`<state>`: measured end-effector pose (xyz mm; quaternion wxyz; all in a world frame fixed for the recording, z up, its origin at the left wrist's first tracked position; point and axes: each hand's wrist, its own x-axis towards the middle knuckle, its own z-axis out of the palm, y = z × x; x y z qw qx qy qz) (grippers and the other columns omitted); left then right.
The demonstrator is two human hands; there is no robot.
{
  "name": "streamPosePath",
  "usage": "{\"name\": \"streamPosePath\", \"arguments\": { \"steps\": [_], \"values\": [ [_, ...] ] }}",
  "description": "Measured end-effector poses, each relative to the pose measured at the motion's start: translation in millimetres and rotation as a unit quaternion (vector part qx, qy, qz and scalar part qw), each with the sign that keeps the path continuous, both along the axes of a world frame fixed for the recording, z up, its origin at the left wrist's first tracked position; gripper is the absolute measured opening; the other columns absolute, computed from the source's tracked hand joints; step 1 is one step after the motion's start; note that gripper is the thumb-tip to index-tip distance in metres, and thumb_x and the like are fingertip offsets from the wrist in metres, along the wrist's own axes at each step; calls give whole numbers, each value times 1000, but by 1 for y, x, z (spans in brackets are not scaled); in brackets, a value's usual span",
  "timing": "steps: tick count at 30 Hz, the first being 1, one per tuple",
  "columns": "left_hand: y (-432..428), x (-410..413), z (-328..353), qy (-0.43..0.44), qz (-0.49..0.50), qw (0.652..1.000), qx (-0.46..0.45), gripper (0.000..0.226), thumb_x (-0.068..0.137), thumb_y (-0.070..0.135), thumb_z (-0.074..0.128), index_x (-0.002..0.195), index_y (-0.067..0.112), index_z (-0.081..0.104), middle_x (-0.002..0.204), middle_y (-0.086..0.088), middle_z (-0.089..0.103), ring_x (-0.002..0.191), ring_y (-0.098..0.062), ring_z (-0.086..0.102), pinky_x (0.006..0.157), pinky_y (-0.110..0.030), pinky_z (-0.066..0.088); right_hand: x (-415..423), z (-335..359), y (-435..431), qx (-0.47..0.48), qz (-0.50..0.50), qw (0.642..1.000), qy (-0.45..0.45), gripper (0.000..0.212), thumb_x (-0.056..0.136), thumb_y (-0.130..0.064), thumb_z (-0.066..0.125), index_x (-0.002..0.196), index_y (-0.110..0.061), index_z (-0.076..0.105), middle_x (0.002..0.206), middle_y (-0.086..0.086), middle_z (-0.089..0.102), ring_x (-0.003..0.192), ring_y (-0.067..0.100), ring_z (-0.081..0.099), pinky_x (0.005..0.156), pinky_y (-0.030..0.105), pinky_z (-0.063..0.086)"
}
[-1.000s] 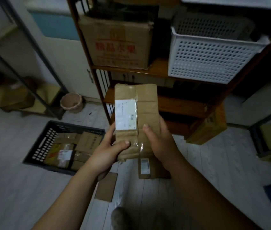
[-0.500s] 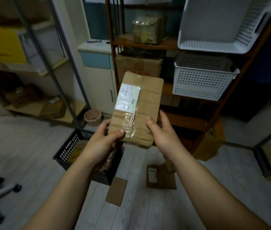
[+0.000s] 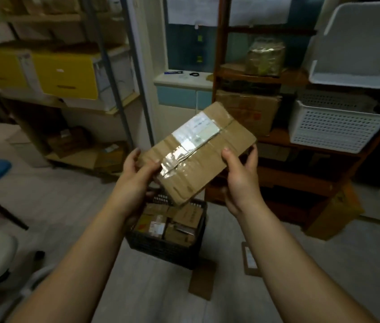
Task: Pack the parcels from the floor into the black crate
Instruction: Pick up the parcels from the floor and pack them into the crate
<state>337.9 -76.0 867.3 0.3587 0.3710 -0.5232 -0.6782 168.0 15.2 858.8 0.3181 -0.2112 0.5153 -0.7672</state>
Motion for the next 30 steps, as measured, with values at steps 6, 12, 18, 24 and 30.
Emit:
{"name": "streamPosePath", "arguments": {
  "steps": [6, 12, 18, 24, 30],
  "values": [
    [-44, 64, -9, -14, -48, 998, 27, 61, 86, 16, 61, 136, 37, 32, 121, 0, 61, 100, -21, 65, 73, -41, 54, 71, -9, -55, 34, -15, 998, -45, 75, 86, -32, 67, 143, -43, 20, 129, 1, 52, 110, 22, 59, 89, 48, 53],
    [-118, 86, -14, -16, -23, 1000, -4, 46, 93, 21, 53, 135, 35, 43, 119, 5, 65, 97, -14, 68, 72, -31, 54, 76, -23, -105, 120, 0, 991, 54, 40, 89, -40, 60, 125, -36, 43, 119, -5, 57, 112, 15, 55, 102, 45, 44],
    [-203, 58, -35, -66, 62, 996, -5, 46, 94, 32, 52, 137, 29, 35, 118, 1, 59, 101, -20, 64, 89, -42, 54, 67, -49, -184, 173, 4, 980, 100, 51, 90, -43, 56, 137, -32, 39, 131, -3, 51, 122, 18, 48, 102, 41, 41],
    [-293, 53, -50, -150, 33, 988, -31, 59, 89, 24, 61, 140, 27, 33, 124, 3, 54, 111, -19, 58, 101, -43, 45, 52, -71, -277, 184, 33, 971, 148, 50, 94, -36, 54, 140, -34, 35, 123, -13, 50, 117, 9, 46, 97, 30, 38],
    [-364, 39, -66, -215, -35, 973, -70, 50, 89, 23, 60, 130, 39, 36, 113, 14, 50, 115, -14, 49, 99, -33, 39, 48, -98, -342, 230, 37, 956, 175, 55, 94, -32, 55, 144, -24, 33, 118, -15, 46, 120, 13, 44, 103, 36, 40]
  ]
}}
